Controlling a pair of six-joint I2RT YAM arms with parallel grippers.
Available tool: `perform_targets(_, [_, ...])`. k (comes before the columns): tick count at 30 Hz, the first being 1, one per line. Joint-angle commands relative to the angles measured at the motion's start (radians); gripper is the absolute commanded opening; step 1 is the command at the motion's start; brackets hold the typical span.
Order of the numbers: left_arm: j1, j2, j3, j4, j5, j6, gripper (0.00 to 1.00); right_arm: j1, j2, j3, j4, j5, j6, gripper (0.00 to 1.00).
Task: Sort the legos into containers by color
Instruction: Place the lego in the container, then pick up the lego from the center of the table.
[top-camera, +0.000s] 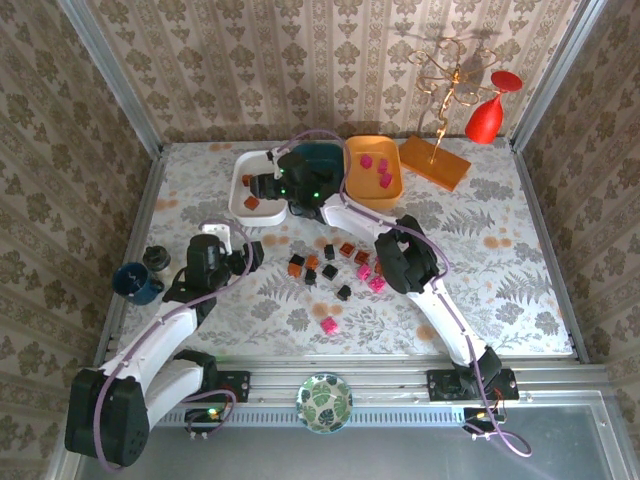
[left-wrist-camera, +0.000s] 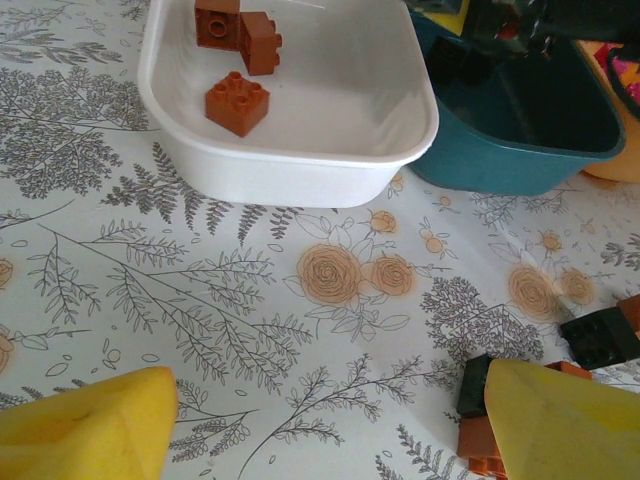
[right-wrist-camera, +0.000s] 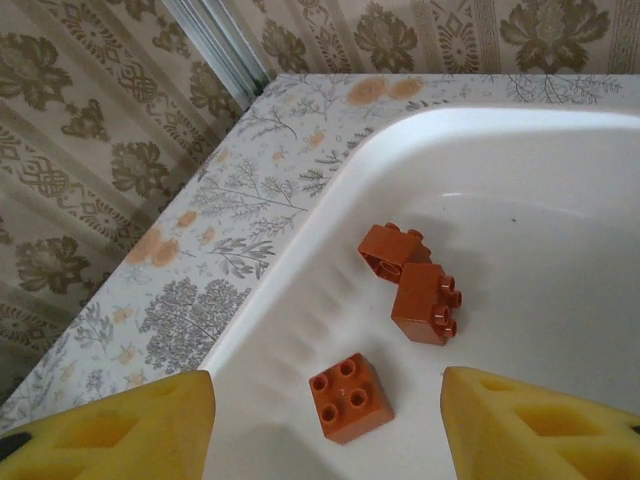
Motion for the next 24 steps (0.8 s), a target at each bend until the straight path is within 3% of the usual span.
perform_targets(1, [0.002,-0.006,-0.011,0.041,0.063,-0.015,0.82,-0.006,-0.180,-0.110,-0.025,-0.039,-0.065,0.65])
perform_targets(8, [-0.009,0.029,0.006,0.056,0.148,-0.006,0.82,-0.008,-0.614,-0.628,-0.164,0.081,-0.143,0.70])
perform_targets(12, [-0.015,0.054,-0.004,0.148,0.297,0.014,0.83,0.005,-0.791,-0.869,-0.273,0.175,-0.111,0.71])
perform_targets(18, [-0.033,0.147,-0.005,0.279,0.503,0.035,0.83,0.042,-0.822,-0.984,-0.331,0.204,-0.025,0.69])
perform_targets(24, [-0.064,0.183,0.005,0.281,0.525,0.097,0.83,0.057,-0.740,-0.965,-0.307,0.204,0.002,0.63])
